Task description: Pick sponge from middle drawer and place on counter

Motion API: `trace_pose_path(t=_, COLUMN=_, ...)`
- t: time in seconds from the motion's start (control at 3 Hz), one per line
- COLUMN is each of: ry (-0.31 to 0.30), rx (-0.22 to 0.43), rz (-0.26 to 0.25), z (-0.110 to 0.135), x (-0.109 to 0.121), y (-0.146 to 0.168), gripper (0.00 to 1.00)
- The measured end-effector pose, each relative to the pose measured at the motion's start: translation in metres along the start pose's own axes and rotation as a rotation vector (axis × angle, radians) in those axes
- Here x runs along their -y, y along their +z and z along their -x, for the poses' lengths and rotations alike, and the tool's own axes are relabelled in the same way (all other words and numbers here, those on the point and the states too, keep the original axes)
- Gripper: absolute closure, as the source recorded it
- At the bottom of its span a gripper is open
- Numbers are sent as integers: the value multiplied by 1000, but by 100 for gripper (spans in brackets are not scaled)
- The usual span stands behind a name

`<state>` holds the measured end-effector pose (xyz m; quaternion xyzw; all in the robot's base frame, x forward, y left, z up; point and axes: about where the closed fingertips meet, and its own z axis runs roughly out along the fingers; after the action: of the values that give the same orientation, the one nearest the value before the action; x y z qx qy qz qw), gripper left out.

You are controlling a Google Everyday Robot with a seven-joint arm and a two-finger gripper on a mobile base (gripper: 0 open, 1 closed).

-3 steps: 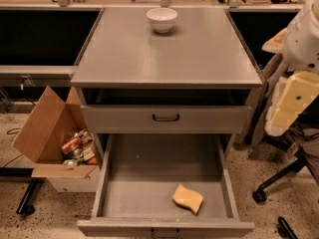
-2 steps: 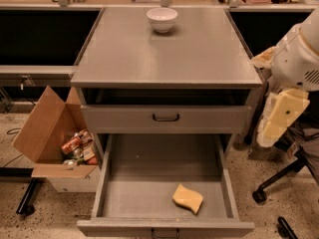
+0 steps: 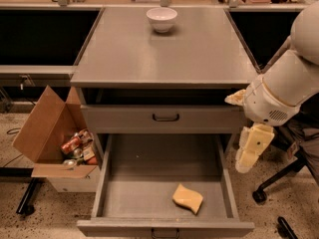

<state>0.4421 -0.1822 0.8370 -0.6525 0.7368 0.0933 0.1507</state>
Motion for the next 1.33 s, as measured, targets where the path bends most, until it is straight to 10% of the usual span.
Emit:
trace_pose_path(t=0.67, ry=-15, rx=3, rz=-11, z=-10, x=6, y=30, gripper=0)
trace_pose_path(t=1.33, ry=-65, rx=82, rz=3, z=-39, x=18, y=132, gripper=0)
